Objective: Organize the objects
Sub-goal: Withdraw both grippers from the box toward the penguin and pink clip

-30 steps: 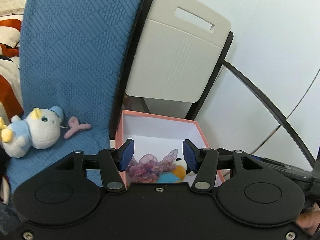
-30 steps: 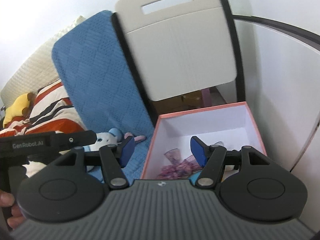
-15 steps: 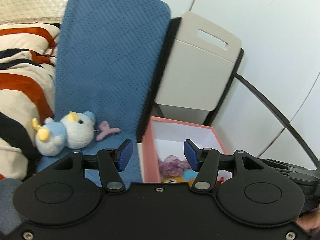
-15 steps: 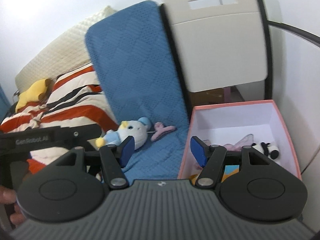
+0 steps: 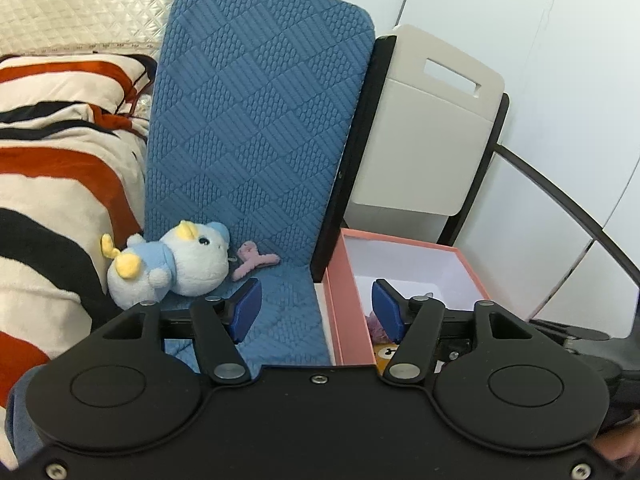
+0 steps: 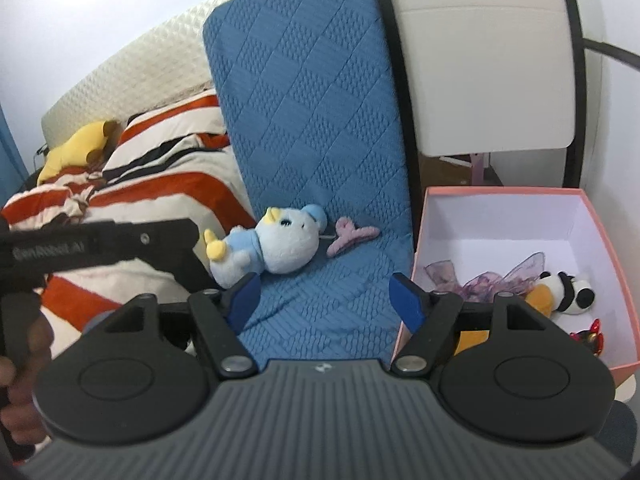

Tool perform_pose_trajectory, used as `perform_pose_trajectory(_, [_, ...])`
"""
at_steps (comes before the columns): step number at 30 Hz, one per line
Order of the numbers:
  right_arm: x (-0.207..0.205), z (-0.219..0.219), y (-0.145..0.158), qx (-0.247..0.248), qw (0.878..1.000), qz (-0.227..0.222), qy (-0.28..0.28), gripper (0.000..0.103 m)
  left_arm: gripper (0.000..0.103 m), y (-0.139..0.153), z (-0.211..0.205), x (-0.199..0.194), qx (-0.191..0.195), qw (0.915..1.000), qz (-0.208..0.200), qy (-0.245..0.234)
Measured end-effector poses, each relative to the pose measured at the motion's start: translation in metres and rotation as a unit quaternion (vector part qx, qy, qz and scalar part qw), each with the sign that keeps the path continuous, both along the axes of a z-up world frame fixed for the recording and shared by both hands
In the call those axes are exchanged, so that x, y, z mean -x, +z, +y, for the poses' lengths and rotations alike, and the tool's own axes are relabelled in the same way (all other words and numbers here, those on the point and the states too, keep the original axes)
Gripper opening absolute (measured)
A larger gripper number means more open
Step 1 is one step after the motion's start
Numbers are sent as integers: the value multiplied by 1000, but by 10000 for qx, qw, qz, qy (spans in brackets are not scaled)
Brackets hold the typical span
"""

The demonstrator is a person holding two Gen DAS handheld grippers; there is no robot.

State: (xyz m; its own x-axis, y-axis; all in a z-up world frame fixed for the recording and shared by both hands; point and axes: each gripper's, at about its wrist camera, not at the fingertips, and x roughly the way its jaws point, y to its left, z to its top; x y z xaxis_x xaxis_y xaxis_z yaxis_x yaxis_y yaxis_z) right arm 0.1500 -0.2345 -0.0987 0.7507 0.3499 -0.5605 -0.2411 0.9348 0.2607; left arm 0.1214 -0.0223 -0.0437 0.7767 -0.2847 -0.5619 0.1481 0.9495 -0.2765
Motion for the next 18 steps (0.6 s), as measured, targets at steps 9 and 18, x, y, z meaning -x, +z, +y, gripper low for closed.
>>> perform_pose_trajectory(9, [-9, 3, -18, -119, 9998, 172, -74, 81, 96, -13, 10, 10, -179, 9993, -296, -120])
perform_pose_trajectory(18, [-12, 4, -24, -29, 9996, 198, -181, 97, 103, -35, 19, -1, -120, 9996, -160, 191])
